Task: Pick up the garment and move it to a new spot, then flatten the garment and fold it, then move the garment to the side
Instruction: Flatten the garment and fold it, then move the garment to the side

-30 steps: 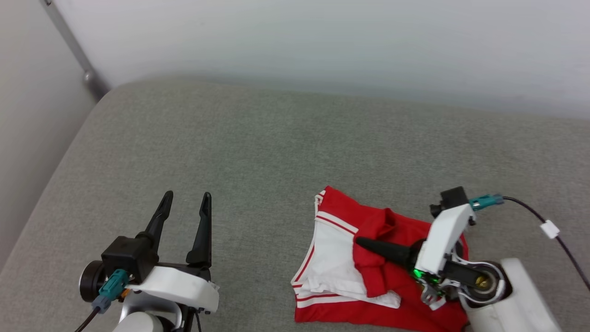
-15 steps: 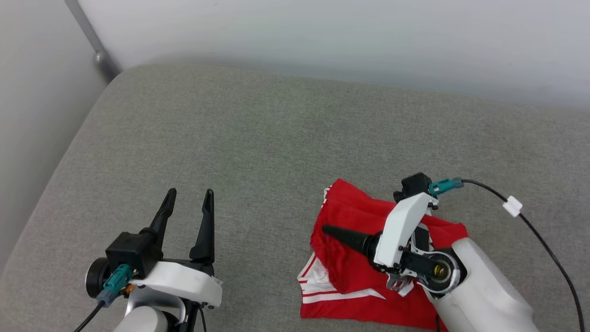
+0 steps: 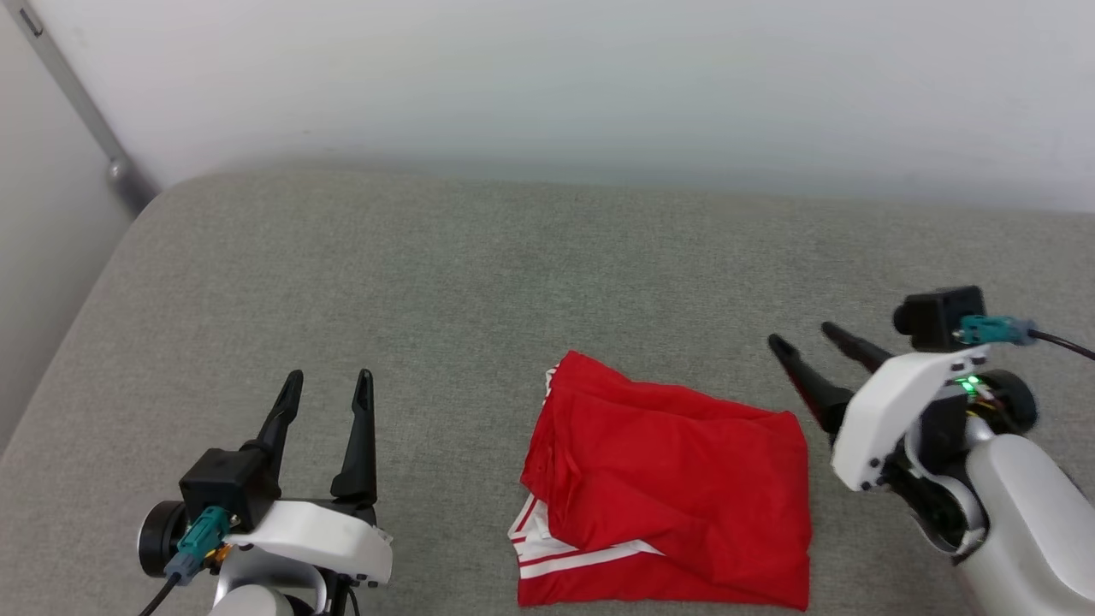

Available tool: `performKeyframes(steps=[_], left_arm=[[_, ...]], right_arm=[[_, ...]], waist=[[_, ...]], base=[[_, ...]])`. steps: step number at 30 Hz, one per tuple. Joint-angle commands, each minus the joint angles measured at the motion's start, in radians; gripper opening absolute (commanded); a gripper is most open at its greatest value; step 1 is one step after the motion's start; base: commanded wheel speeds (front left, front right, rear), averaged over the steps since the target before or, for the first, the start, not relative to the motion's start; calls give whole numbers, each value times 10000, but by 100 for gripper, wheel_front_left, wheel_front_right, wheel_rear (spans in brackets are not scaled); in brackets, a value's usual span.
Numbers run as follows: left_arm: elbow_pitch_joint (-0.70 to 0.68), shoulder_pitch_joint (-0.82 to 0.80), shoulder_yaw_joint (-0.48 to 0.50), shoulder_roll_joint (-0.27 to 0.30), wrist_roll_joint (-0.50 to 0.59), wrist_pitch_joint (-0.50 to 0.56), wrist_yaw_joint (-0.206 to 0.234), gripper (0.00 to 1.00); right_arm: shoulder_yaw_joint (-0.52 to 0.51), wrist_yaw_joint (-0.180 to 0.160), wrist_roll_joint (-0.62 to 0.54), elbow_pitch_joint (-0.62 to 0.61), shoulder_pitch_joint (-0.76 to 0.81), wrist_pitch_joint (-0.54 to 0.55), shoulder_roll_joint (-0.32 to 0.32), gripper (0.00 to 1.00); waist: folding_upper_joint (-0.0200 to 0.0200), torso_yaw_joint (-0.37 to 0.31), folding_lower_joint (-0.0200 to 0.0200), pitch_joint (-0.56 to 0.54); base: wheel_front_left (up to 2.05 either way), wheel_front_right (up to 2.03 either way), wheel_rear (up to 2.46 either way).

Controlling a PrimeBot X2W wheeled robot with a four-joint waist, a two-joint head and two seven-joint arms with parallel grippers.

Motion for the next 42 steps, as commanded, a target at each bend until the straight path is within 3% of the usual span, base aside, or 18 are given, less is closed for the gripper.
performKeyframes(steps=[1,5,13,26,42], left_arm=[[18,125,48,10,52,-50,33,100],[-7,270,147,47,126,-59,115,100],[41,798,229,199,321,-66,284,100],[76,1165,281,437,273,-61,323,100],[177,1124,285,459,60,35,320,100]], right_arm=[[-415,-5,-453,-160,345,-417,-135,100],[-1816,-5,-1814,-790,1218,-1489,-316,100],[-3491,-5,-3055,-3101,3278,-2446,224,100],[-4371,-5,-4053,-5661,5794,-2322,1682,100],[-4700,-5,-4223,-6210,5938,-1853,2000,100]], waist=[[0,-226,0,-177],[0,-489,0,-314],[0,-797,0,-637],[0,-878,0,-767],[0,-1055,0,-655]], base=[[0,0,0],[0,0,0],[0,0,0],[0,0,0],[0,0,0]])
